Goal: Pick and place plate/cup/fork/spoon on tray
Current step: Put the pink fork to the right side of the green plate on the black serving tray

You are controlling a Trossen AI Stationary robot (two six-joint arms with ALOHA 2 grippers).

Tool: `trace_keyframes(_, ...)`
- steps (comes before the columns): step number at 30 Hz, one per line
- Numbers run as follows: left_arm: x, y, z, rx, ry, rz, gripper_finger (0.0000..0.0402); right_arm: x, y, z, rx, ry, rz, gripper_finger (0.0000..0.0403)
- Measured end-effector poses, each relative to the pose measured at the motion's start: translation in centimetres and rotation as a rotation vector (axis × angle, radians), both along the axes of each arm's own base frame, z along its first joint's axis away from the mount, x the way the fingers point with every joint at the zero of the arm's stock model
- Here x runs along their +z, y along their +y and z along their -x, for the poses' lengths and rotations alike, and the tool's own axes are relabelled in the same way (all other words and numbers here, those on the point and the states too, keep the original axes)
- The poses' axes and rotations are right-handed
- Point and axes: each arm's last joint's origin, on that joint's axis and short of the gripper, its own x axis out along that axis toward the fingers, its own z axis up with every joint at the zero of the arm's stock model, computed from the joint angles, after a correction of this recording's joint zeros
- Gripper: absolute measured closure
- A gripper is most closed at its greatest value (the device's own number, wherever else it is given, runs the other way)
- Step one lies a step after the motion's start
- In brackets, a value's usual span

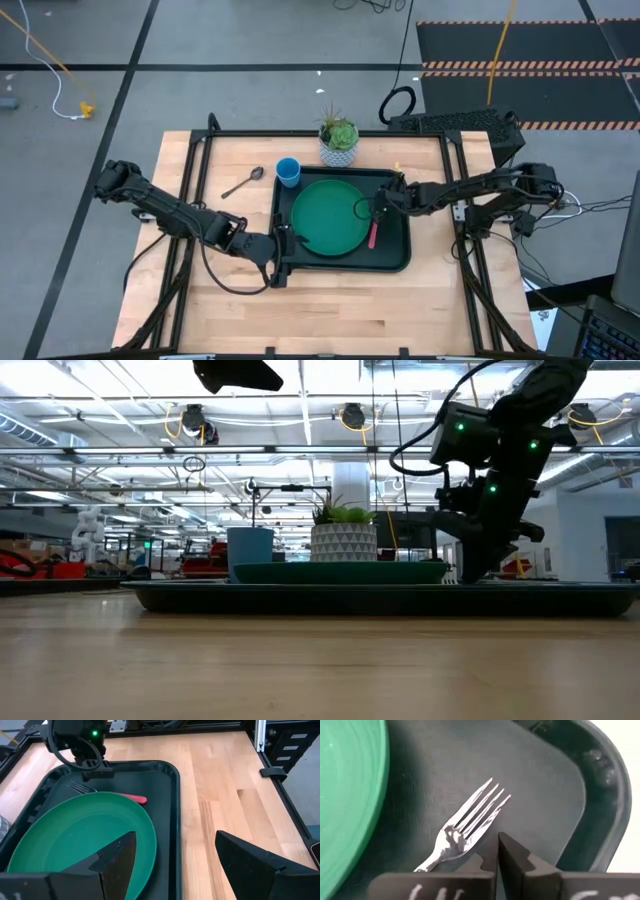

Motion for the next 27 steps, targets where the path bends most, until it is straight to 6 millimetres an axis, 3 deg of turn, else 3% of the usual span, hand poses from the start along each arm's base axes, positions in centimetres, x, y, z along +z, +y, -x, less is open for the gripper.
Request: trace_keyframes(27, 0.1, 0.3, -0.1, 0.022, -0.010, 0.007, 0.0126, -1.3, 0.0, 0.2, -0.002, -0.122, 0.010, 0.0403)
